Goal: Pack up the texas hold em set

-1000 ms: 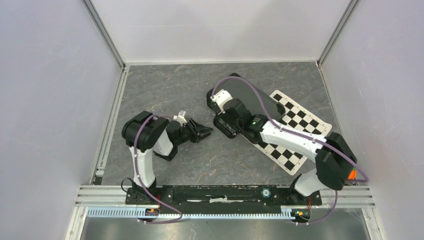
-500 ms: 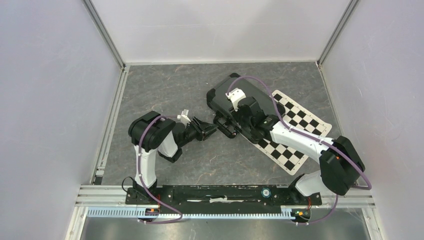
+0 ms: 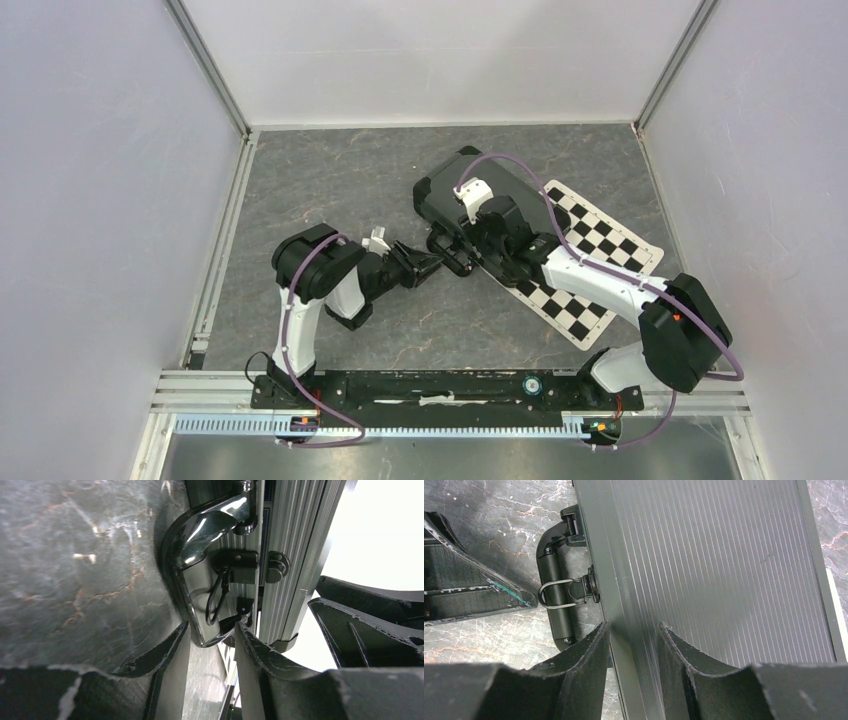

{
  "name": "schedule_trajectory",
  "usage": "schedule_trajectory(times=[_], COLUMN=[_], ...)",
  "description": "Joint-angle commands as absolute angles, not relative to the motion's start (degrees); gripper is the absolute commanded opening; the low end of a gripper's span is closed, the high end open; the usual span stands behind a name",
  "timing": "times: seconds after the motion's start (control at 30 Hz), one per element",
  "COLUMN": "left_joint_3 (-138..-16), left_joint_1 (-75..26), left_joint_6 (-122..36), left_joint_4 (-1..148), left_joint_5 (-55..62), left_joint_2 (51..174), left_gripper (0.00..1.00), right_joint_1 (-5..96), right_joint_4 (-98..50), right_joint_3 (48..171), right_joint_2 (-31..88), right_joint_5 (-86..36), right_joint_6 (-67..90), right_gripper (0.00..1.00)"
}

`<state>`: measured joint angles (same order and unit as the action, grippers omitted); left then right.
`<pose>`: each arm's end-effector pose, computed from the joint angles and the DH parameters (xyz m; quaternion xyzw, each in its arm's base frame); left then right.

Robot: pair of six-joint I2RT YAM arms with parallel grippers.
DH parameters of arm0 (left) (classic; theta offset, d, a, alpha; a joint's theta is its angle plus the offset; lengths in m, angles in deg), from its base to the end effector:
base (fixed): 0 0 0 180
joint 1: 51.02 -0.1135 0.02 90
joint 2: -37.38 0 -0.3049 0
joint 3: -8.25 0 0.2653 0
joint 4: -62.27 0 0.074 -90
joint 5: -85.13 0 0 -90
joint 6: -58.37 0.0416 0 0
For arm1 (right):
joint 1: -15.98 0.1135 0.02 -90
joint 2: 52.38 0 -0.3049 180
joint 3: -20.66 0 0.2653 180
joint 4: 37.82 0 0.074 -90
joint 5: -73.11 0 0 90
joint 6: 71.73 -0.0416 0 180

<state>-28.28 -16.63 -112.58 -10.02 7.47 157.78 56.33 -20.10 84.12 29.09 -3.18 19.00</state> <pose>0.2549 -0.1852 0.0897 -0.2420 0.7345 -0.5756 0.2658 0.2502 0.1996 0.2662 -0.2590 0.8465 0.0535 0.4620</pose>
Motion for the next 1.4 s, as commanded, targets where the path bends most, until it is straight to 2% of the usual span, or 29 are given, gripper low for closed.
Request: schedule_trajectory(times=[0.0, 0.17, 0.53, 0.67, 1.03, 1.23, 1.37], left_joint_3=[-30.2, -30.6, -31.6, -31.9, -33.6, -34.5, -35.7], left_joint_1=[-15.2, -14.6, -14.6, -14.7, -14.6, -14.3, -14.2], left_joint_6=[-113.9, -113.3, -108.2, -108.4, -107.3, -105.6, -104.2], left_joint_4=[-11.5, -11.3, -4.2, -4.3, -2.3, 0.9, 2.6], left_joint_5=[4.0, 3.2, 2.1, 2.2, 3.2, 3.2, 3.5], left_joint_2=[158.6, 158.0, 152.3, 151.7, 150.4, 147.2, 146.3], left_gripper=[0.43, 0.3, 0.27, 0.14, 0.02, 0.02, 0.03], right_joint_1=[56.1, 55.8, 55.5, 55.3, 55.0, 54.7, 54.6], right_joint_4=[-22.9, -22.9, -22.9, -23.1, -22.8, -19.6, -18.6], right_joint_3=[83.7, 83.5, 83.2, 82.9, 82.9, 85.0, 85.1], right_joint_2=[27.4, 27.3, 27.4, 26.9, 28.2, 32.6, 33.7], right_joint_5=[-4.4, -4.4, -4.5, -4.4, -5.5, -6.1, -6.3], right_joint_6=[18.4, 18.4, 18.4, 16.9, 16.9, 16.5, 16.1], right_gripper=[0.45, 0.45, 0.44, 0.43, 0.42, 0.25, 0.22])
